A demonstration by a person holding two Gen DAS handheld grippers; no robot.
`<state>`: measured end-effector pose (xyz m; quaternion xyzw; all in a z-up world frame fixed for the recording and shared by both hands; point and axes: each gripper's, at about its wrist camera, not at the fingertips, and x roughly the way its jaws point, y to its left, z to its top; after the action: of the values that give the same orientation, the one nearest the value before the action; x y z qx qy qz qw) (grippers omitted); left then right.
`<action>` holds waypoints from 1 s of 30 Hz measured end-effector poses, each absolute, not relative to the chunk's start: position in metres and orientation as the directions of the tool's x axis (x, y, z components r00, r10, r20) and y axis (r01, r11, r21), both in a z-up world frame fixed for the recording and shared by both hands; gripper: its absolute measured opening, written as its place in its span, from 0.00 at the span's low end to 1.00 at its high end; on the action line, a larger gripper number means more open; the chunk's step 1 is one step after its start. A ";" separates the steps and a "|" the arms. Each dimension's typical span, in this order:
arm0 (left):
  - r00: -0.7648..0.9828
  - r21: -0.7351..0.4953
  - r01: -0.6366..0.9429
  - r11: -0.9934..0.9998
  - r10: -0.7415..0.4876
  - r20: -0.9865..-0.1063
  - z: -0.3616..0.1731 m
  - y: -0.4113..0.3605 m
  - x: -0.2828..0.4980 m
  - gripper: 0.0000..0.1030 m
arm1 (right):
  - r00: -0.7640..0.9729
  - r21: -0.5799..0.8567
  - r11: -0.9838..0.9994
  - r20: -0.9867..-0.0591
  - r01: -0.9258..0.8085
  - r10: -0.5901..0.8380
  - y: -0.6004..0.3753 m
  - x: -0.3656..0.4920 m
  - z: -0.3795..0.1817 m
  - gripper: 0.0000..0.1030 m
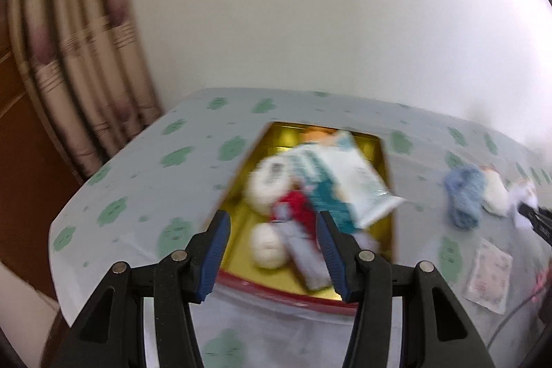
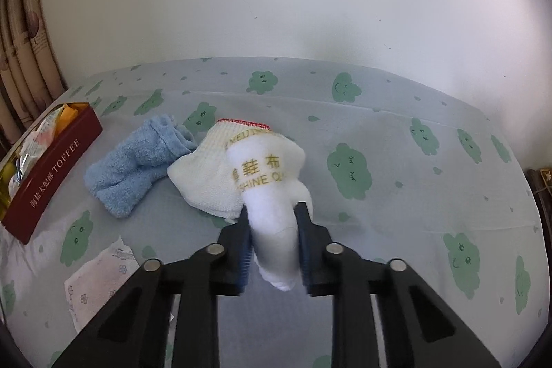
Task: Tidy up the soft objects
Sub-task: 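Grasp the blue fuzzy sock with the left gripper while the right holds the white cloth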
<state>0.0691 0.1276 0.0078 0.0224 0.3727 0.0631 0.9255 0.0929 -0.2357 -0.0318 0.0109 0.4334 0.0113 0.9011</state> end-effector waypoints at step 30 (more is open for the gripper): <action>0.437 -0.041 0.439 0.897 -0.253 -0.863 -0.070 -0.097 0.196 0.59 | 0.655 0.080 0.993 -0.756 0.085 0.005 -0.272 0.050 -0.034 0.15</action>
<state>0.1960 -0.0971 -0.0704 0.0949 0.4891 -0.2056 0.8423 0.0500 -0.2720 -0.0335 0.0542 0.4148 -0.0218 0.9081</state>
